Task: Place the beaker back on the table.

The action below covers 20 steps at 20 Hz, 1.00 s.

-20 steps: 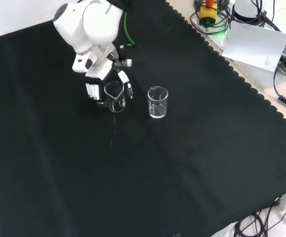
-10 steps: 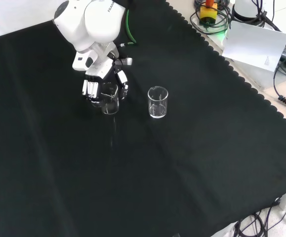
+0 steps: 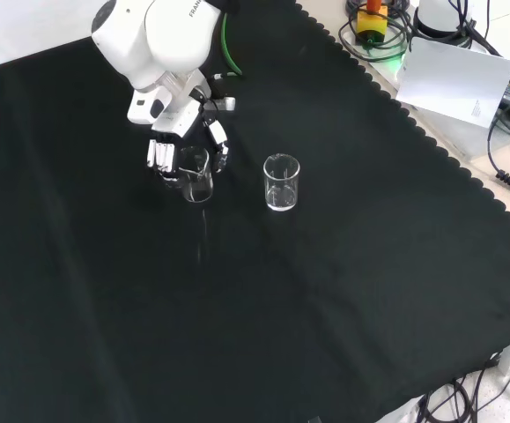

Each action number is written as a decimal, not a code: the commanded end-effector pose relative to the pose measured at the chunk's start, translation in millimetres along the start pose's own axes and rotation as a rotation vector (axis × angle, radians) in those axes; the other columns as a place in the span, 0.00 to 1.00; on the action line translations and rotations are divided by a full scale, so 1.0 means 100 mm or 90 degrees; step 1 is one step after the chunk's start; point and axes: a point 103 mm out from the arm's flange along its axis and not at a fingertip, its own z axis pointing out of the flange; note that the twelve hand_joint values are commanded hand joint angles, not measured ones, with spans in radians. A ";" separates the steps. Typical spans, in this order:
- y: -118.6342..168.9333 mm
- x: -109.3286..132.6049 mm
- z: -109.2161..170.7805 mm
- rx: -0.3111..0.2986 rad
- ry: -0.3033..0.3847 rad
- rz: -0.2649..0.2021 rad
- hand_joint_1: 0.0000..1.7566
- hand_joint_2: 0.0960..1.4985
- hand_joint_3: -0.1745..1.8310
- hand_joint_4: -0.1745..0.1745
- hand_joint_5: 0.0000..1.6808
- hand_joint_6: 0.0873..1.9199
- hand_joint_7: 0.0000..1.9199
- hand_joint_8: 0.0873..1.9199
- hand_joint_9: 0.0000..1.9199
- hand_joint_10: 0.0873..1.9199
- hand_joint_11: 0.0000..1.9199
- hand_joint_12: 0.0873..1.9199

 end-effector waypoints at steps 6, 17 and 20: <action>-0.14 0.22 -0.22 -0.006 -0.009 0.014 0.56 0.28 0.45 0.23 0.18 0.11 0.08 0.37 0.12 0.38 0.04 0.75; -0.71 0.74 -0.82 -0.064 -0.055 0.044 0.54 0.29 0.43 0.23 0.19 0.04 0.05 0.37 0.07 0.39 0.00 0.74; -0.94 0.89 -0.99 -0.080 -0.061 0.064 0.54 0.29 0.43 0.23 0.19 0.04 0.05 0.37 0.07 0.39 0.00 0.74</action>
